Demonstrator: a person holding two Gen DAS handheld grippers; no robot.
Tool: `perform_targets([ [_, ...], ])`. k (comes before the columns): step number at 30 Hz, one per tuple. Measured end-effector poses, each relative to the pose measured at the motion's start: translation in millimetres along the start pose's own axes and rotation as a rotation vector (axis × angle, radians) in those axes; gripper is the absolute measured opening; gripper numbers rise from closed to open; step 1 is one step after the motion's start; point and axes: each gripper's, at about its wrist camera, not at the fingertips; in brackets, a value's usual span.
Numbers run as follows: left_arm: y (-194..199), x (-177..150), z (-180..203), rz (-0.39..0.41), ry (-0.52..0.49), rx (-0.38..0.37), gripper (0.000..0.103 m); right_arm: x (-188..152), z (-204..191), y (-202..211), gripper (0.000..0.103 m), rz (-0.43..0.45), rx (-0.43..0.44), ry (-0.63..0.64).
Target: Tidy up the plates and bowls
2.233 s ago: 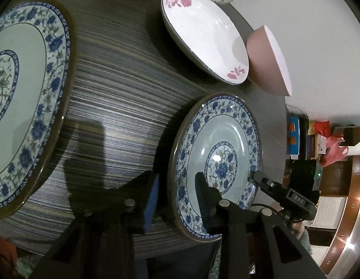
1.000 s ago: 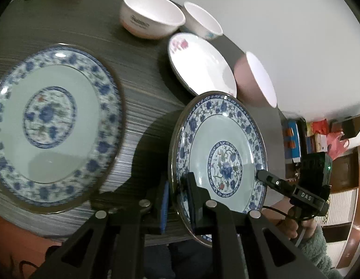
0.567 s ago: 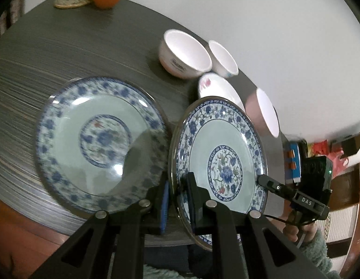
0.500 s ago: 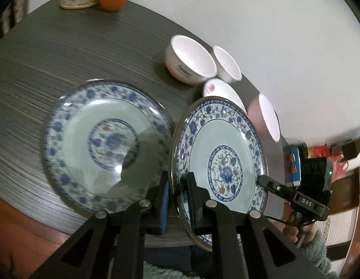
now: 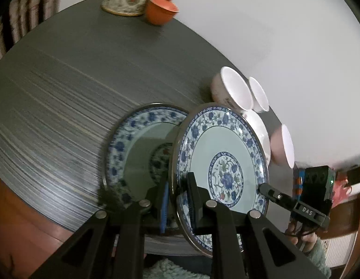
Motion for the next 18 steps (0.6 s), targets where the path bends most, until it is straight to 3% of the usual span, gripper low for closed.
perform_targets([
  [18, -18.4, 17.7, -39.8, -0.016, 0.098, 0.029, 0.014, 10.2, -1.5, -50.7, 0.011, -0.084, -0.006, -0.032],
])
Point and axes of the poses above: each gripper's, at about its wrist camera, not at the fingertips, and y roughly against the way its jaws point, z to its right, x to its top, and after that the axes turned 9 degrees about y, right-handed
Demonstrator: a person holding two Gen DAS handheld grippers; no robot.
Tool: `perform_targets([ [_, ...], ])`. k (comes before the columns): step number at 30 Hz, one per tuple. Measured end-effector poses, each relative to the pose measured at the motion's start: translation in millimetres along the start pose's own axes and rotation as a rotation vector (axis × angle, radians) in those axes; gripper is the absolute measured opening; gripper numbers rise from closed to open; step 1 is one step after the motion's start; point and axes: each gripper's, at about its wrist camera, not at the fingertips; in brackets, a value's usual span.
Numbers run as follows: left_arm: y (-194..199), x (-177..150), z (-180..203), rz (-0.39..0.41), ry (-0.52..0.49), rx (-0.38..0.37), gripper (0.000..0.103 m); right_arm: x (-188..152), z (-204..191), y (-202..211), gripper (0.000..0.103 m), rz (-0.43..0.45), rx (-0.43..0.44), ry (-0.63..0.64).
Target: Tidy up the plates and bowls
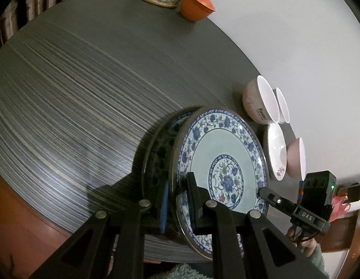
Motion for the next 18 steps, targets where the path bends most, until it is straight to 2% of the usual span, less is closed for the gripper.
perform_targets([
  [5, -2.0, 2.7, -3.8, 0.013, 0.009, 0.021, 0.014, 0.7, 0.3, -6.9, 0.012, -0.013, -0.008, -0.006],
  [18, -6.3, 1.0, -2.4, 0.044, -0.026, 0.082, 0.017, 5.2, -17.0, -18.9, 0.016, -0.028, -0.117, 0.046],
])
Point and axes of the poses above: each gripper's, at about its wrist camera, not at the fingertips, and y roughly against the way its jaws point, z to its right, x to its top, and after that the axes turned 9 degrees about y, right-handed
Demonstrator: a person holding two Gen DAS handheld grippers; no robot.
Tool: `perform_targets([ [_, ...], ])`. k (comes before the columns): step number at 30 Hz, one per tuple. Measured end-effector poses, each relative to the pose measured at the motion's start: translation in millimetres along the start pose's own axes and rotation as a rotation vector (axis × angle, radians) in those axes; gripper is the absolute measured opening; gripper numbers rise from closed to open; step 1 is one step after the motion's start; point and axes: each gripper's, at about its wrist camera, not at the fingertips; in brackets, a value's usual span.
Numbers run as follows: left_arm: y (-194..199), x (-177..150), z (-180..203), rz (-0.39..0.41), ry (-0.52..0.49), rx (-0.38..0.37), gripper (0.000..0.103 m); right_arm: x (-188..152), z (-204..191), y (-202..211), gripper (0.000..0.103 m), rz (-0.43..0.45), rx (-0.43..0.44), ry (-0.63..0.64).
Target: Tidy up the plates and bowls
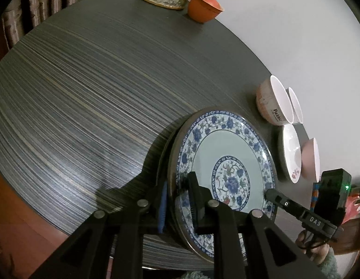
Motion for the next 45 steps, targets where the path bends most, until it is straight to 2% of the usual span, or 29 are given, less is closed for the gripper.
perform_targets([
  [4, 1.0, -2.4, 5.0, 0.03, -0.013, 0.029, 0.017, 1.5, -11.0, -1.6, 0.019, -0.01, -0.056, 0.031],
  [10, -0.6, -12.2, 17.1, 0.098, -0.067, 0.129, 0.023, 0.4, -33.6, -6.9, 0.026, -0.023, -0.184, 0.122],
  [14, -2.1, -14.9, 16.1, 0.101, -0.067, 0.135, 0.024, -0.4, -44.0, -10.2, 0.03, -0.025, -0.253, 0.176],
  [25, -11.8, -21.9, 21.9, 0.122, -0.083, 0.186, 0.028, 3.0, -61.6, -19.3, 0.038, -0.069, -0.363, 0.223],
  [33, -20.6, -26.4, 29.8, 0.119, -0.111, 0.212, 0.029, 0.6, -70.3, -20.6, 0.052, -0.065, -0.404, 0.239],
  [36, -24.3, -26.8, 33.1, 0.117, -0.116, 0.213, 0.029, -0.7, -69.7, -21.8, 0.052, -0.076, -0.441, 0.242],
  [40, -24.6, -27.0, 35.1, 0.123, -0.127, 0.221, 0.029, -1.6, -69.5, -20.2, 0.054, -0.065, -0.446, 0.26],
  [45, -21.1, -29.6, 41.7, 0.186, -0.169, 0.266, 0.031, -7.1, -70.4, -18.3, 0.059, -0.056, -0.44, 0.26],
])
Point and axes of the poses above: each gripper's, at about its wrist camera, not at the fingertips, and y roughly against the way its jaws point, z to its right, x to its top, and after that the axes turned 9 degrees about y, right-handed
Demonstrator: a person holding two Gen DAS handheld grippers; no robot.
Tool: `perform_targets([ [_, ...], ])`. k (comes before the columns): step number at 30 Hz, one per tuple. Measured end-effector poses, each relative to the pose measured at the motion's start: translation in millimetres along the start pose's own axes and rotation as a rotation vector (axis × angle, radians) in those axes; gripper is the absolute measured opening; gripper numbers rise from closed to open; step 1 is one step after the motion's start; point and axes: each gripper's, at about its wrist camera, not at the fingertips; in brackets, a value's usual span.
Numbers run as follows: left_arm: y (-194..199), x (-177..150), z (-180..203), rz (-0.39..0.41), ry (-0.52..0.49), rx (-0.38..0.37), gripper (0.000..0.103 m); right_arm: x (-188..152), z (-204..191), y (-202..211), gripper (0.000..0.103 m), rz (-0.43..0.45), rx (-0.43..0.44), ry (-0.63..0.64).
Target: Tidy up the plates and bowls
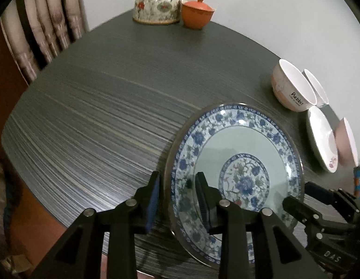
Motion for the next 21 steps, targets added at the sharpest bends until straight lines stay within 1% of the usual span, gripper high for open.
perform_targets([
  [3, 1.6, -0.3, 3.4, 0.025, -0.016, 0.026, 0.031, 1.1, -1.4, -0.6, 0.061, 0.004, 0.006, -0.004],
  [6, 3.9, -0.3, 8.7, 0.068, -0.046, 0.064, 0.033, -0.2, 0.2, -0.9, 0.063, 0.009, 0.009, -0.013],
  [9, 6.9, 3.0, 9.2, 0.099, -0.037, 0.065, 0.034, -3.8, 0.2, 1.6, 0.063, 0.025, -0.004, -0.021],
  [13, 9.0, 3.9, 10.0, 0.129, -0.05, 0.092, 0.04, -6.3, 2.5, 8.8, 0.064, 0.047, -0.014, -0.035],
  [19, 11.7, 1.2, 11.5, 0.137, -0.082, 0.108, 0.044, -12.9, 6.4, 18.1, 0.065, 0.073, -0.022, -0.05],
  [21, 12.6, 0.7, 11.8, 0.146, -0.089, 0.118, 0.048, -17.3, 7.6, 20.6, 0.065, 0.078, -0.021, -0.054],
])
Point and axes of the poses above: each gripper's, at about its wrist camera, not at the fingertips, and y roughly against the way its jaws point, z to its right, x to its top, and after that the axes turned 9 degrees about y, right-handed
